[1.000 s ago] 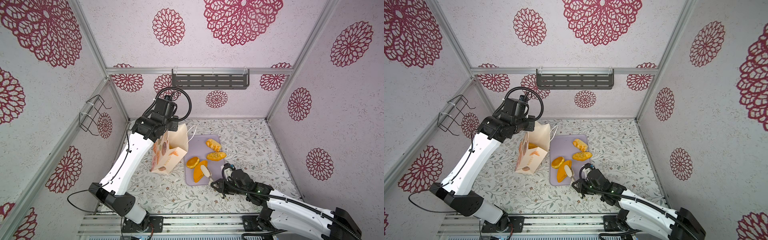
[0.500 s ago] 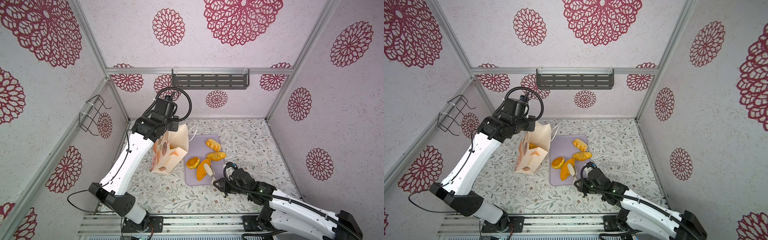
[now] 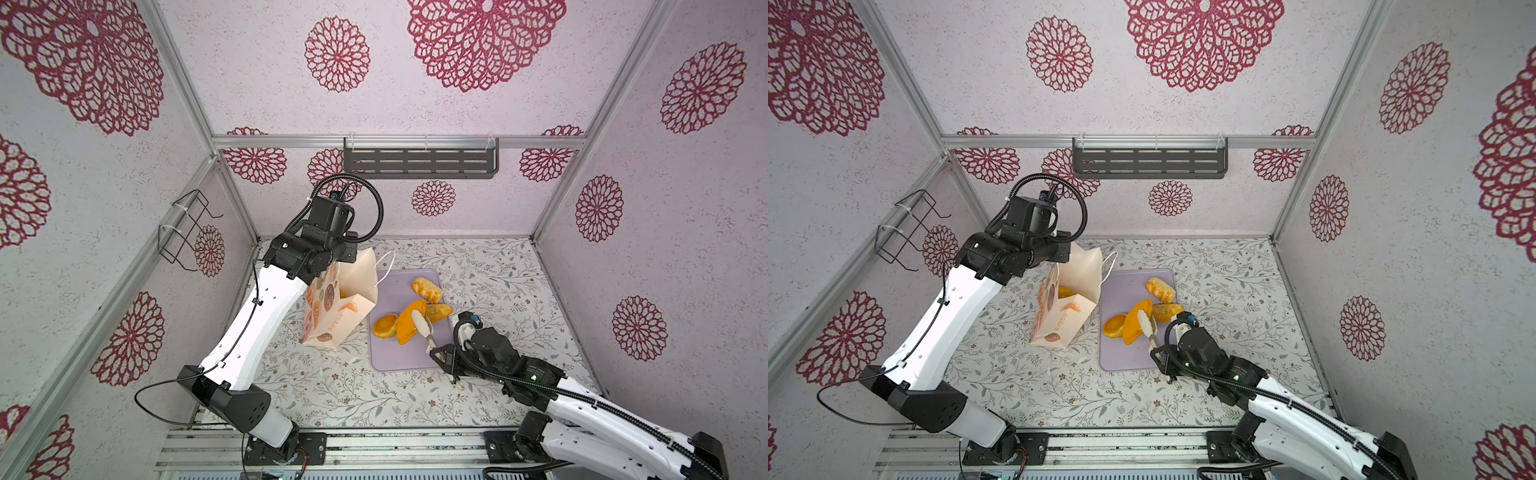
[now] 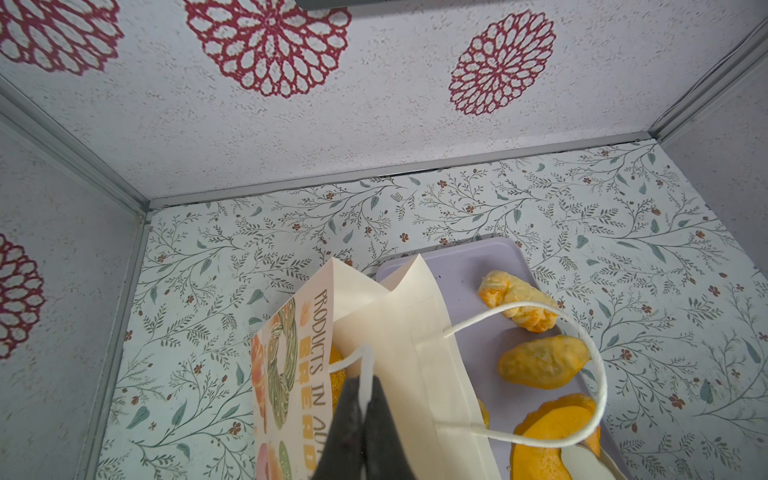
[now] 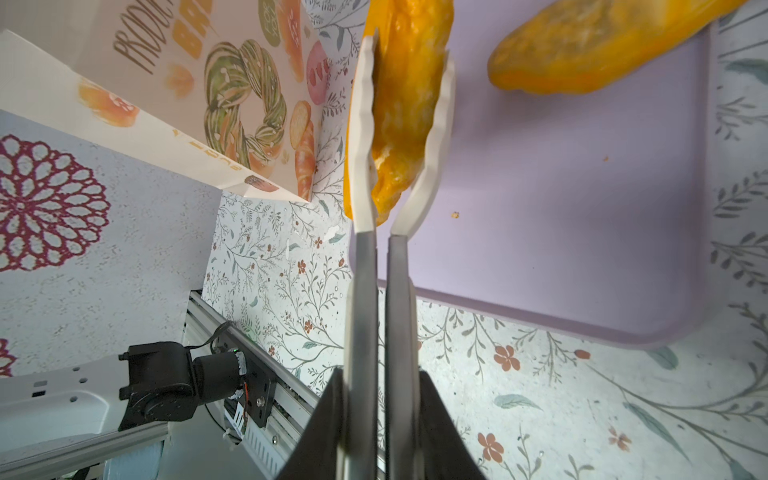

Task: Place the fake bread into the paper bag
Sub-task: 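Lift the pinched orange loaf with the tongs above the tray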

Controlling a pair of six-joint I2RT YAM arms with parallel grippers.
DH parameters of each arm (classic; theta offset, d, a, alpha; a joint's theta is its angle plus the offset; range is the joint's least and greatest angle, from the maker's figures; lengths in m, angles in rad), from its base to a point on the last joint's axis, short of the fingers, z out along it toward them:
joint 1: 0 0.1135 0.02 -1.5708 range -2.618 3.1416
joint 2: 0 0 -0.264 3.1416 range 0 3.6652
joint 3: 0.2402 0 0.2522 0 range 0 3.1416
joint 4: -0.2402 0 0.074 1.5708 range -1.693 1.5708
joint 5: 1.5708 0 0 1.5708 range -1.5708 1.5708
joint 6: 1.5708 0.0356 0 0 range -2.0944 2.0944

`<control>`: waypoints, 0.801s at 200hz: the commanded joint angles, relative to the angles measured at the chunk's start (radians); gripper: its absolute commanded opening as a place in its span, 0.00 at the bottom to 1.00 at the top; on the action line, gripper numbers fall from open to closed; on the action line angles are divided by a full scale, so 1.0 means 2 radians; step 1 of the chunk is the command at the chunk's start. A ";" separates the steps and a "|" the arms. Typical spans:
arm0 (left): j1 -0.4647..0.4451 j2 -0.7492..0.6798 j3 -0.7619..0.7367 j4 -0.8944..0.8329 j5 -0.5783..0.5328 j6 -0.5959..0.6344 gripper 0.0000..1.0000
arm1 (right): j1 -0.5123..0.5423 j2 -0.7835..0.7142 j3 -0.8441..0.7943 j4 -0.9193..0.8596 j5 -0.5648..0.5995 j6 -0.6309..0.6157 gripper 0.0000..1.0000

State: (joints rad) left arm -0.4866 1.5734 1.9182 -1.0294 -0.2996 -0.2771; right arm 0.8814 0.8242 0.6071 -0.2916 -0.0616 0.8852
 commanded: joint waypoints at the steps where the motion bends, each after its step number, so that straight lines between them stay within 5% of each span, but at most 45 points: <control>1: -0.006 -0.008 -0.010 0.017 0.004 -0.006 0.00 | -0.007 -0.018 0.029 0.019 0.030 -0.021 0.00; 53: -0.006 -0.013 -0.030 0.031 0.004 -0.012 0.00 | -0.028 -0.035 0.056 0.028 0.061 -0.053 0.00; 160: -0.013 -0.014 -0.025 0.034 0.027 -0.029 0.00 | -0.052 -0.010 0.132 0.051 0.028 -0.111 0.00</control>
State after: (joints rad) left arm -0.5003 1.5616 1.8515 -0.9844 -0.2703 -0.3229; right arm 0.7811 0.7914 0.8032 -0.2878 0.0116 0.7147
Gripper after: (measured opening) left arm 0.051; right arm 0.264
